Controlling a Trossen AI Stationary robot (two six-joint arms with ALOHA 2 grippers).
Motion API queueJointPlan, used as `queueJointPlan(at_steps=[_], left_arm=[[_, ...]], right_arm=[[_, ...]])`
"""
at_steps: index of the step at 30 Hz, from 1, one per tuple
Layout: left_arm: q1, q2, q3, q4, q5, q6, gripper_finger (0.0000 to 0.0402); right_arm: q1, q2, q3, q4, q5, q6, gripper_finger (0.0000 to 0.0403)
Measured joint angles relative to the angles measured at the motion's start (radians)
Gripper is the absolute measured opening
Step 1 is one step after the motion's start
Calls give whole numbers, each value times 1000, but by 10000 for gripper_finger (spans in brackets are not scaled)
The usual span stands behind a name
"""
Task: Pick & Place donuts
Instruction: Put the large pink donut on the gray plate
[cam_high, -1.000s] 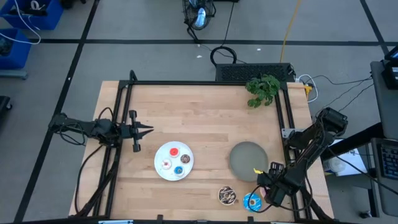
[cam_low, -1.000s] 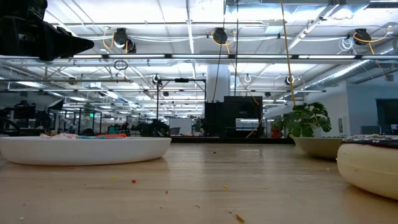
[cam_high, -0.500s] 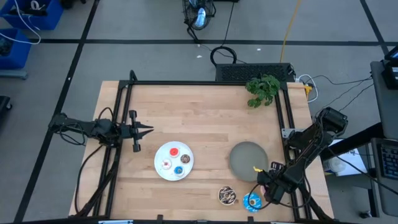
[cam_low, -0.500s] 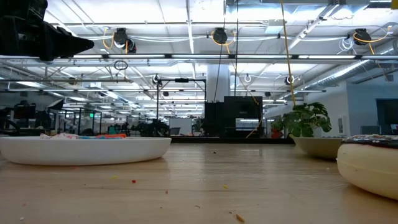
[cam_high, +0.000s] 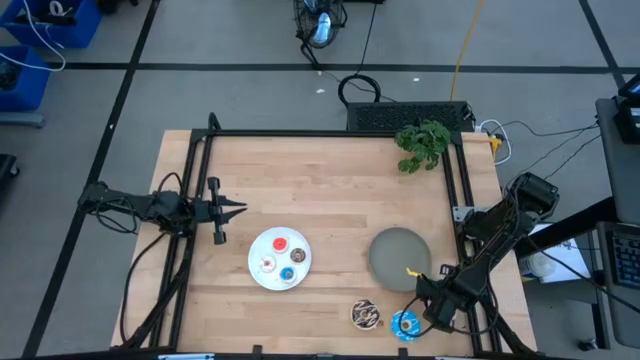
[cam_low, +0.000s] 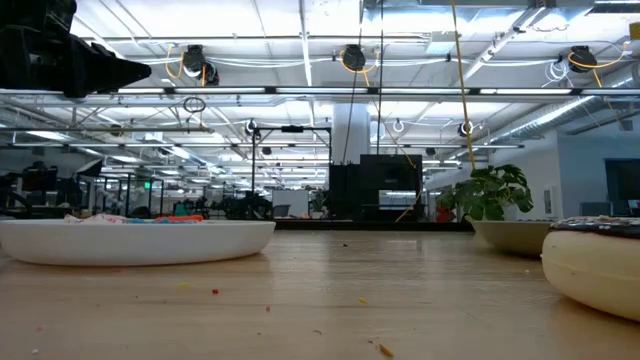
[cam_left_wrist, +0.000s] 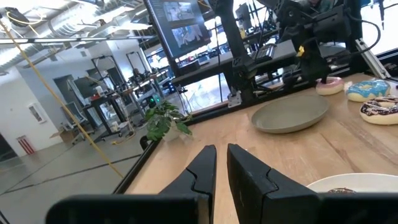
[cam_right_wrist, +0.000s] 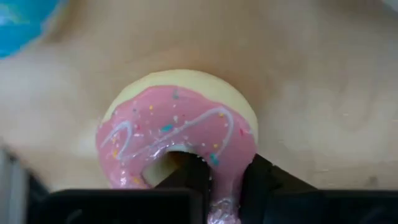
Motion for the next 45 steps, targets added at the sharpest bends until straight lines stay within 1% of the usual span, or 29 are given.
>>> queueJointPlan(at_steps=[3,7,14,18,23,27,37,45], left_arm=[[0,0,0,0,0,0,47],[0,0,0,0,0,0,47],[0,0,0,0,0,1,47],[0,0,0,0,0,1,47],[0,0,0,0,0,7,47],[0,0,0,0,0,7,47],[0,0,0,-9,0,-19,47],[0,0,0,-18,0,-27,47]], right_arm=[[-19,0,40,2,7,-52,25],[-50,0,100,-35,17,-113,20],[-114,0,267,-231,21,-205,20],[-137,-1,376,-316,77,-247,20],[-153,-2,458,-330,144,-281,20],[-166,-2,478,-332,148,-287,19],[-204,-2,480,-339,146,-337,19],[-225,-2,481,-340,121,-321,18]])
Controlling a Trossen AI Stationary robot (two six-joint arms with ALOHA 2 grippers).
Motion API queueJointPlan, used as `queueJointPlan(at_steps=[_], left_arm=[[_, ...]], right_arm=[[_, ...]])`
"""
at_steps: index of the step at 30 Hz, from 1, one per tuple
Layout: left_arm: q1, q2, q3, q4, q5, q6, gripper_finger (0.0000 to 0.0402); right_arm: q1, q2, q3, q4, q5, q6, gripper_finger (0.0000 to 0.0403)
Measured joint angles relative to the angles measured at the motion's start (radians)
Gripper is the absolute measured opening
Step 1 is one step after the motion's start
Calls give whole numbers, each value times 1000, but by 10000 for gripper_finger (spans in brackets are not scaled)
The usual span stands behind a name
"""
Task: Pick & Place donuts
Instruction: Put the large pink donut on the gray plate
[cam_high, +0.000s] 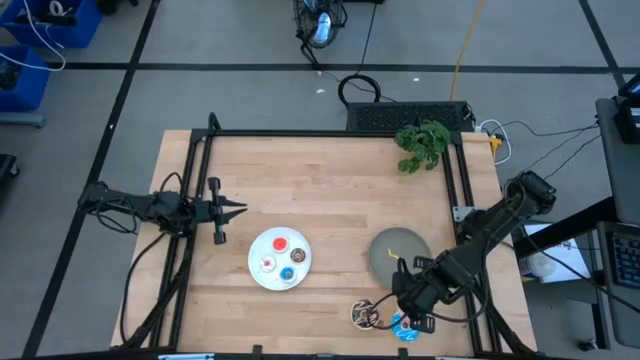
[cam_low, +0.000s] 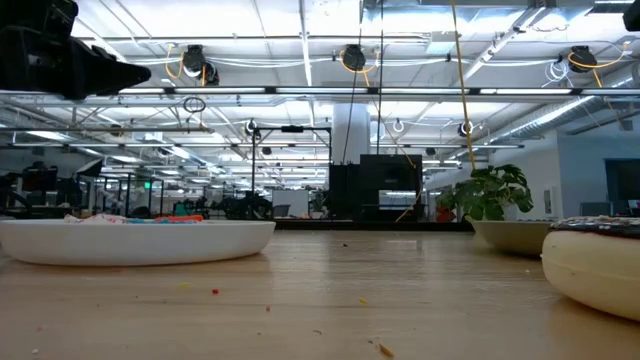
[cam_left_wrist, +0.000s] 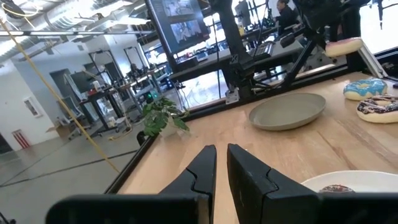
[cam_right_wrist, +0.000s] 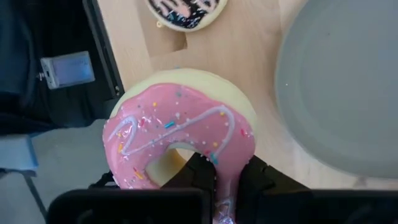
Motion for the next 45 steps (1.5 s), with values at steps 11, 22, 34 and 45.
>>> queueJointPlan(at_steps=[11,22,34,45], left_arm=[[0,0,0,-5,0,0,47],[0,0,0,-13,0,7,47],[0,0,0,-34,0,6,47],[0,0,0,-35,0,-6,47]], right_arm=[[-206,0,8,-46,-54,-184,18],[-463,-1,182,-294,-23,-447,18],[-616,-1,195,-361,4,-581,18],[-616,-1,187,-355,2,-590,18]])
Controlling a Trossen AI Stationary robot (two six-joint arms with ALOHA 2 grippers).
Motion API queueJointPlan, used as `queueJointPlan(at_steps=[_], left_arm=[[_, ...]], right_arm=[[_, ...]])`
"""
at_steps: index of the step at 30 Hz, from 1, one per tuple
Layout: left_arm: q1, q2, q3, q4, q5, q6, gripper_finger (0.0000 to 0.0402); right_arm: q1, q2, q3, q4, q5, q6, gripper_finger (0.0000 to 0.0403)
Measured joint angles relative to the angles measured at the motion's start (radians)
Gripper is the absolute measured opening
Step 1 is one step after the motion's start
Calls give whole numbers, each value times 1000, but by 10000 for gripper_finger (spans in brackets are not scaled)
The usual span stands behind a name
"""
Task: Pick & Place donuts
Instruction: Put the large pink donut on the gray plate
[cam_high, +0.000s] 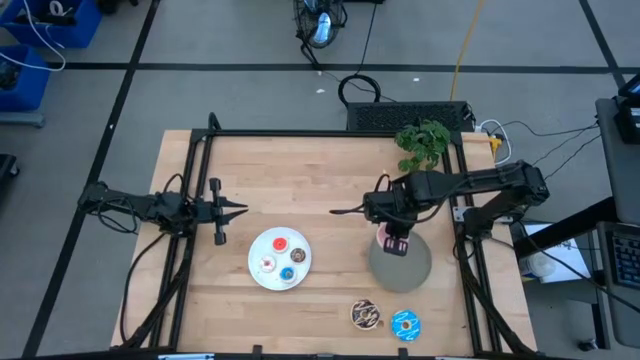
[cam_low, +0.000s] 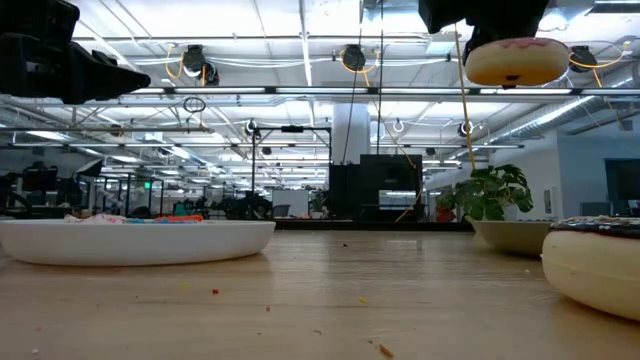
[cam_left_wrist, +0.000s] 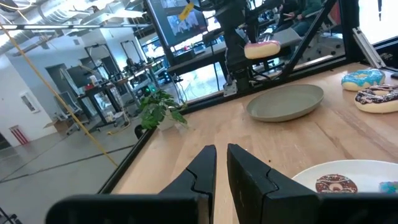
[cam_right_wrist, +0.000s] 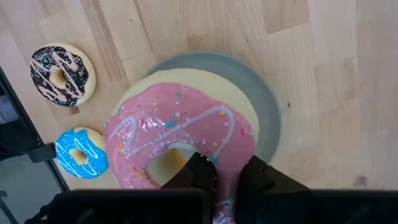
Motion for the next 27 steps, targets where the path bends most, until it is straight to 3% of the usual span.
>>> queueJointPlan(at_steps=[17,23,27], left_arm=[[0,0,0,1,0,-2,47],[0,0,0,1,0,-2,47],[0,0,0,1,0,-1,47]], right_arm=[[2,0,0,18,6,-2,18],[0,0,-19,61,131,-6,18],[-7,1,-81,105,132,-40,18]])
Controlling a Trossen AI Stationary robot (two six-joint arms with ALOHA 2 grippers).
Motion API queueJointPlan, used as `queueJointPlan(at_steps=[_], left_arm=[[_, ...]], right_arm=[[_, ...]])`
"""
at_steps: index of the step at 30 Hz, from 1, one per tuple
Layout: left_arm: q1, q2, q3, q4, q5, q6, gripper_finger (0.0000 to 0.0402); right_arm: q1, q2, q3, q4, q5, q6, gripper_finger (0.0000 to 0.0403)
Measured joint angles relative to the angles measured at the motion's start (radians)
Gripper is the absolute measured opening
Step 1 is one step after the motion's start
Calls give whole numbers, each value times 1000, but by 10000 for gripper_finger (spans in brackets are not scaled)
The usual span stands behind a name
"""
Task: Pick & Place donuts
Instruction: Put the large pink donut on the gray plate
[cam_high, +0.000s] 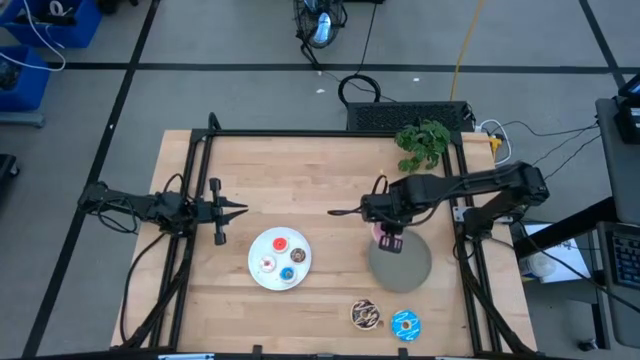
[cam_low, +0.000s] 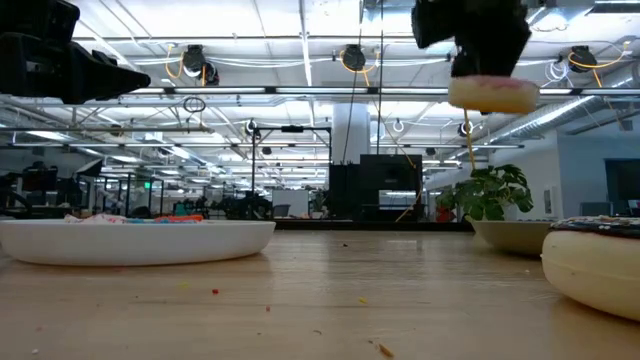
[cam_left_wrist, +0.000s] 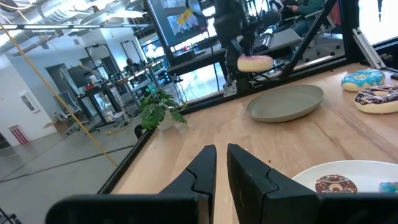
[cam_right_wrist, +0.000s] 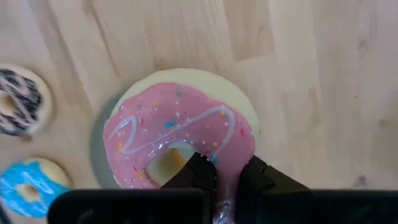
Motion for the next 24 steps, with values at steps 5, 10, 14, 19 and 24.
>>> queueJointPlan(at_steps=[5,10,14,19,24], left_arm=[[0,0,0,0,0,2,47],[0,0,0,0,0,2,47],[0,0,0,0,0,2,47],[0,0,0,0,0,2,47],[0,0,0,0,0,2,47]], right_arm=[[0,0,-124,102,-36,-22,18],[0,0,-255,243,-57,-23,18],[0,0,-349,359,-111,-23,18],[-6,0,-428,420,-135,-21,18],[-25,0,-475,420,-134,-11,18]])
